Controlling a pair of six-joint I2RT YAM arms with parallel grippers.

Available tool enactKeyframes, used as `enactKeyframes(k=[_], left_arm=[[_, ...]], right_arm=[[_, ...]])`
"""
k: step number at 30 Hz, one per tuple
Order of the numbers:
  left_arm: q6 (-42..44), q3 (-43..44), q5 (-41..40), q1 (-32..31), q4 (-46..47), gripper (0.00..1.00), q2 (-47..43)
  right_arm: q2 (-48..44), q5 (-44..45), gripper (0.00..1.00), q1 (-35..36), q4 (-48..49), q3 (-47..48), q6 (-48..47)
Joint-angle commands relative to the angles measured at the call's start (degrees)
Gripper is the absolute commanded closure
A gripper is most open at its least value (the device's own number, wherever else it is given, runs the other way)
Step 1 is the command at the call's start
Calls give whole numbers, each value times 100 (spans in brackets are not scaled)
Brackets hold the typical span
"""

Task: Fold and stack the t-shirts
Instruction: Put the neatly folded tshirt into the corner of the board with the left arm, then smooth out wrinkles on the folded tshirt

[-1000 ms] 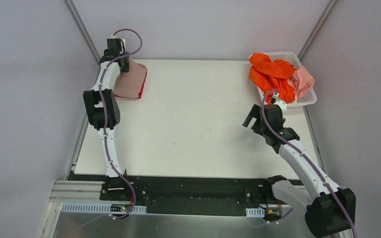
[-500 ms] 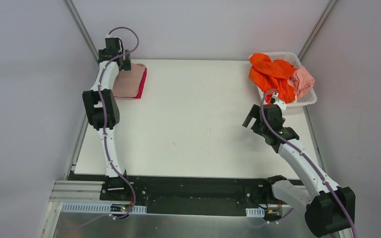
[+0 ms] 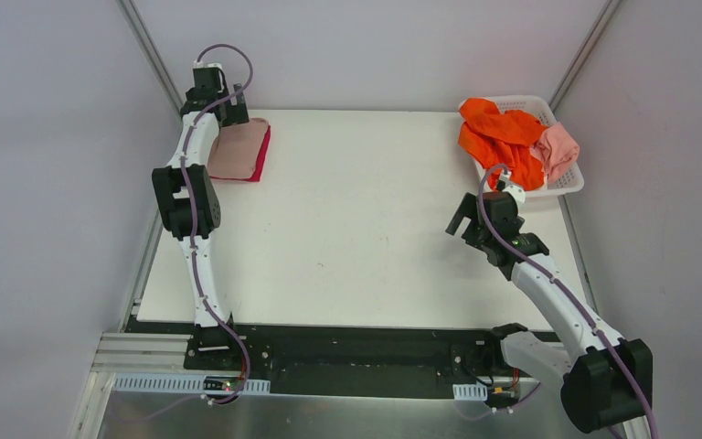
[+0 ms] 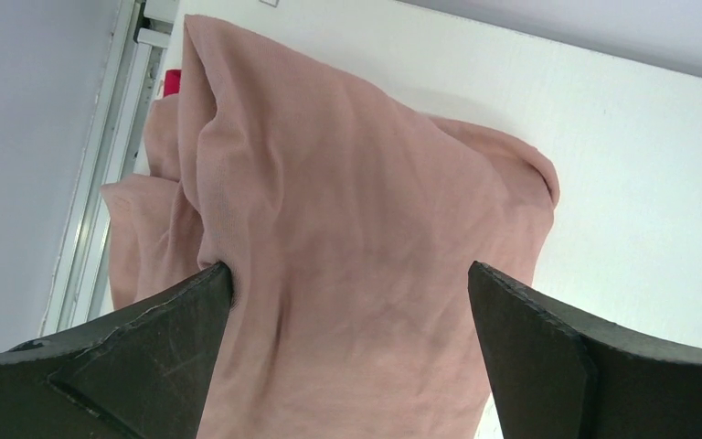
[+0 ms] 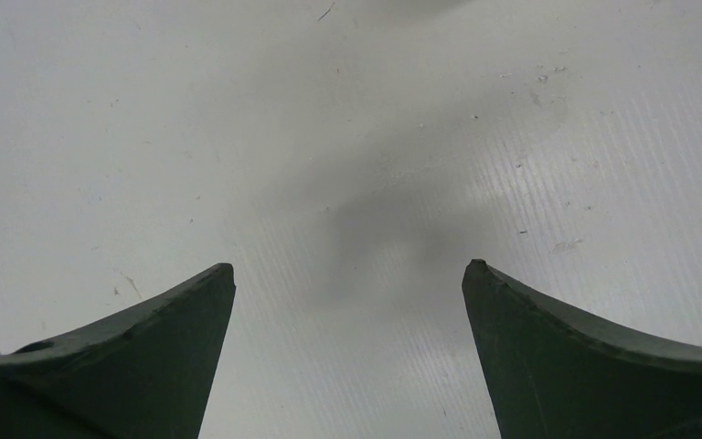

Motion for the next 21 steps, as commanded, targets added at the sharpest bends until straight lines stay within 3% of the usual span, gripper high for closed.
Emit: enactKeyframes(k=[1,7,10,16,21], left_arm=[[-169,-31,-154,-7,341,1,-367],[-22,-417,-1374,-135,425,1,-1062],[-74,-560,-1575,-156,418,1,-1349],[-372,-724,107,-177,429,1,-1383],[-533,-348,248,-89,416,1,-855]], right_arm=[[42,46,0,-10,162,143,-26],[61,-17,0,-8,172,143,-22],[26,-45,0,-10,176,122,-9],[10,-69,0,-12,191,118,0],[-48,-10,0,-10,138,110,-13]])
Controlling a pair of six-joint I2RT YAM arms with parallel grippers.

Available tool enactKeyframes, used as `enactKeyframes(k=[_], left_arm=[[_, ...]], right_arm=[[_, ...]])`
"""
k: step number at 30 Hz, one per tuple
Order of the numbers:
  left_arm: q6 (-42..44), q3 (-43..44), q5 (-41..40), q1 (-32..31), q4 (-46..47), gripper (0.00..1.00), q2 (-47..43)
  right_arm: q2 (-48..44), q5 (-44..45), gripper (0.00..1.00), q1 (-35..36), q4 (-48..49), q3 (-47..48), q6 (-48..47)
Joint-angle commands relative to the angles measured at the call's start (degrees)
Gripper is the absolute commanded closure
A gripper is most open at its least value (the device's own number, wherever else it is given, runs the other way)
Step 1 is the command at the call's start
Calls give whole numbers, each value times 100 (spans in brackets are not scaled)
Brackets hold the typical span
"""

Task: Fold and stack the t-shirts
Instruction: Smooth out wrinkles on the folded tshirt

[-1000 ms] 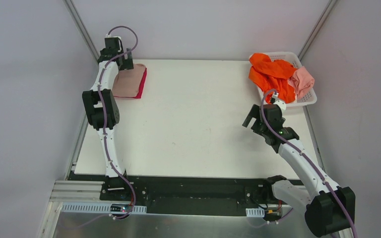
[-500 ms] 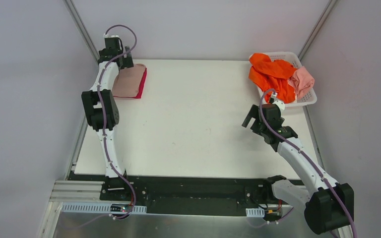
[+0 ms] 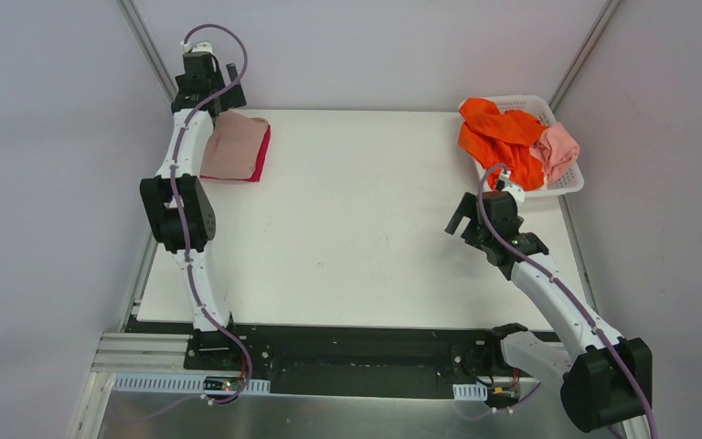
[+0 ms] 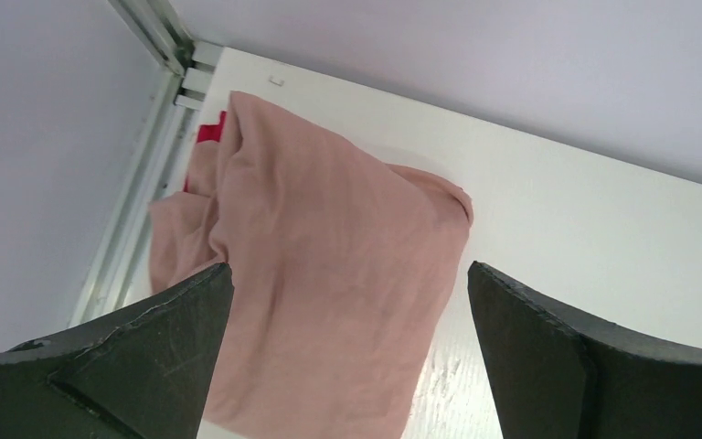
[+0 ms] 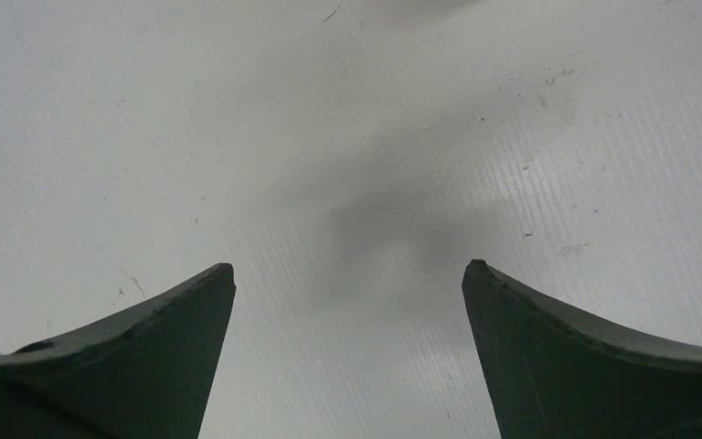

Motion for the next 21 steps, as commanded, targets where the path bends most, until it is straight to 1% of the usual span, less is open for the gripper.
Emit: enactKeyframes(k=[1,2,5,8,10,14,21], left_arm=[[-348,332,506,101,16,1,429],[-462,387,595,185,21,1,522],[-865,521,1212,492,23,1,779],[-1078,657,1659,693,33,1,1075],[-1069,677,1684,742,32,1,1175],[-965,650,1387,791,40,1,1276],[-1088,693,1551,885,153,1,1608]], right_arm=[[-108,45,0,-9,85,109,-15],[-123,59,0,-6,82,100,-20],[-133,87,0,-10,83,99,-23],[-108,86,0,-12,81,117,-27],[-87,86,0,-10,81,139,-33],[-49,101,0,-8,85,149,-31],[-64,109,0,-5,75,159,-35]])
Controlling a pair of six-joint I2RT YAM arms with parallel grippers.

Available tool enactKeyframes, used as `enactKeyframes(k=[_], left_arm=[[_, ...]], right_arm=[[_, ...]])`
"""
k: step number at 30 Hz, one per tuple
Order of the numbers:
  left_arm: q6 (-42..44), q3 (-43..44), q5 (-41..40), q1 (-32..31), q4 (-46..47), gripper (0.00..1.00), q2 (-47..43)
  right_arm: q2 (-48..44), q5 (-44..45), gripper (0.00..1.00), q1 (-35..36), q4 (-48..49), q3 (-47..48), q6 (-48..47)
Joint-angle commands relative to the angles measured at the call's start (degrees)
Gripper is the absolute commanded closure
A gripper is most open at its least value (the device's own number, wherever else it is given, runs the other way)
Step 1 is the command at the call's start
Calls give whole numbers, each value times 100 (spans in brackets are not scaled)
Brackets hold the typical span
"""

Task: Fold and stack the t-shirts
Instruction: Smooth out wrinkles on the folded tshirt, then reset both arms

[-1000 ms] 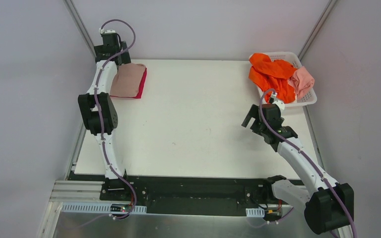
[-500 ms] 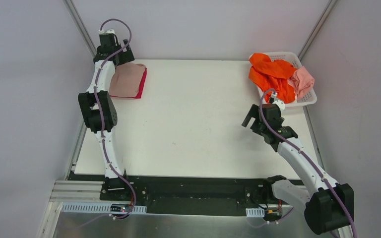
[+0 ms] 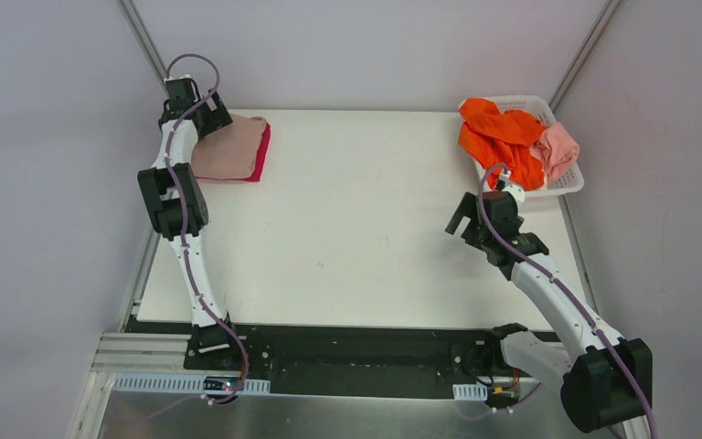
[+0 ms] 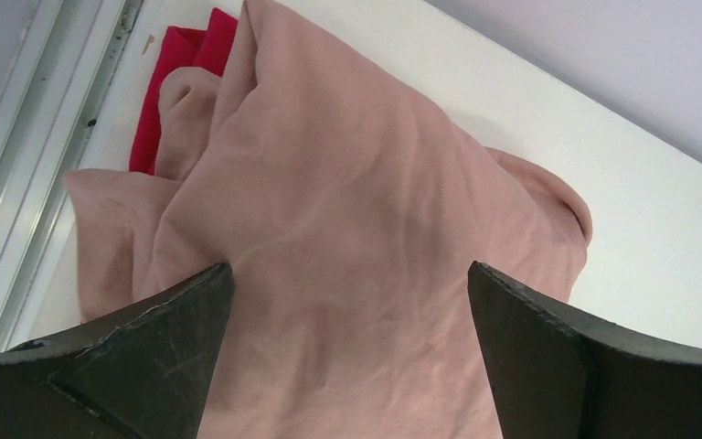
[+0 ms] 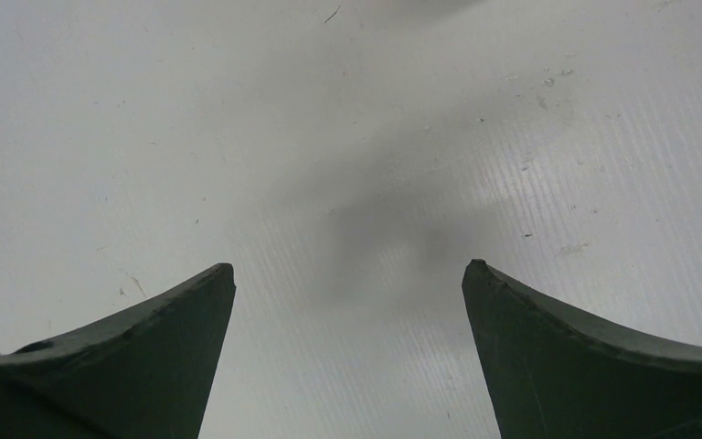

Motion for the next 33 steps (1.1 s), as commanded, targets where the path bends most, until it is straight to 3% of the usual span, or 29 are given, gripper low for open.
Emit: enactKeyframes(k=[1,6,12,19,23,27,33], left_arm=[[-117,262,179,-1,154,1,187],[-207,242,-82,-5,47,1,-324],[-111,-192,-946,-71,-290,1,-2196],[-572,-2540,-939,-398,-621,1,-4747],[-1124,-4778,-1657,-1629,-660,1,-6597],[-1838,-6776,-2033,-2709,-606,1,-7887],[-1915,-8058,-1545,-2901,-616,1,-8886]], right_arm=[[-43,102,0,-5,73,161,-36],[-93,30,1,-5,-83,295,13],[-551,168,0,-10,-327,354,131],[-1523,283,0,-6,-448,-54,378],[-2003,576,0,-5,-412,-331,677],[-2317,672,0,-9,-436,-543,968],[-2429,626,0,-5,-409,-647,923]])
